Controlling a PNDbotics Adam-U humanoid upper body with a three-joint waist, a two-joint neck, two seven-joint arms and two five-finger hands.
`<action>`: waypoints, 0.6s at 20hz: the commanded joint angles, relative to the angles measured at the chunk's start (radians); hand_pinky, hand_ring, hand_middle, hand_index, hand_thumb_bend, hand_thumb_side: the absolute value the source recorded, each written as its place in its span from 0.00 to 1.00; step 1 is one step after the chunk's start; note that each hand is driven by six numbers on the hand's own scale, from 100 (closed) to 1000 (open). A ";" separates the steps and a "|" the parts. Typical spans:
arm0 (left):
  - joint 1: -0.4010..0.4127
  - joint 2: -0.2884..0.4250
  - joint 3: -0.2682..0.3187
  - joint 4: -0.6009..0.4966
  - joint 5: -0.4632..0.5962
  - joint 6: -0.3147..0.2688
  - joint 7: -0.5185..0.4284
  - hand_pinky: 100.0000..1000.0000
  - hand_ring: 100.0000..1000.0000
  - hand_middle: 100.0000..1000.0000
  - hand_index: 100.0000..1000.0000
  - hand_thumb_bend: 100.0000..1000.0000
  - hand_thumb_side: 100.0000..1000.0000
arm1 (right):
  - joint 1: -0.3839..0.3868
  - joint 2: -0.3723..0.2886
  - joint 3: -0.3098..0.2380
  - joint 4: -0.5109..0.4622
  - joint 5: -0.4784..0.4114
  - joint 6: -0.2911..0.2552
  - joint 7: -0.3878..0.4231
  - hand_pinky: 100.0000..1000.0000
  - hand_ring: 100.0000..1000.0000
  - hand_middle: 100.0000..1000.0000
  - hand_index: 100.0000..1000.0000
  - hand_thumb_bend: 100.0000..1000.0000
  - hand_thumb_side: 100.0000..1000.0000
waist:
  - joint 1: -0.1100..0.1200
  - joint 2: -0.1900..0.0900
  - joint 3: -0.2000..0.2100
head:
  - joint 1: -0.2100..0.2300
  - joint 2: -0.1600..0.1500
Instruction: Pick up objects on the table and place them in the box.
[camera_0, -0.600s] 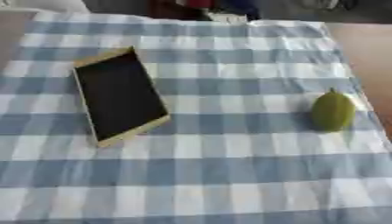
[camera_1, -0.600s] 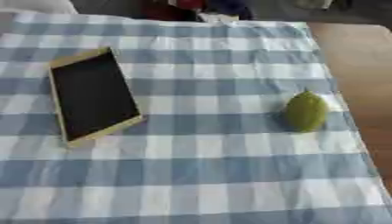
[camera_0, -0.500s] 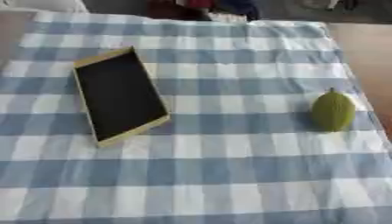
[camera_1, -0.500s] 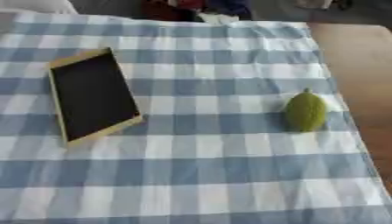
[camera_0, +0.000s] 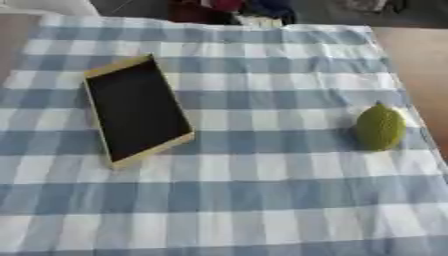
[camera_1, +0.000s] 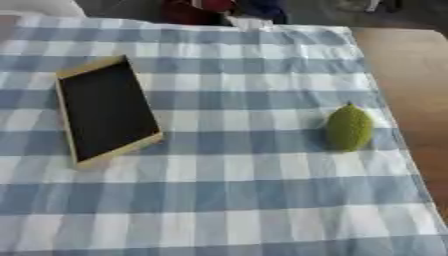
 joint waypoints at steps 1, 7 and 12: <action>0.001 0.034 0.012 -0.018 -0.007 0.000 0.004 0.64 0.46 0.69 0.83 0.02 0.42 | 0.018 -0.085 0.005 0.005 0.081 0.007 0.055 0.79 0.72 0.72 0.82 0.00 0.32 | 0.002 -0.013 -0.002 | 0.004 0.002; 0.010 0.039 0.013 -0.018 -0.012 0.001 0.004 0.64 0.46 0.69 0.83 0.02 0.42 | 0.109 -0.202 0.060 0.001 0.355 -0.037 0.286 0.81 0.81 0.81 0.85 0.15 0.46 | -0.002 -0.014 -0.018 | 0.014 0.012; 0.016 0.043 0.014 -0.018 -0.015 0.001 0.004 0.64 0.46 0.69 0.83 0.02 0.42 | 0.171 -0.245 0.101 -0.014 0.458 -0.119 0.374 0.82 0.82 0.83 0.86 0.19 0.45 | -0.005 -0.018 -0.028 | 0.019 0.017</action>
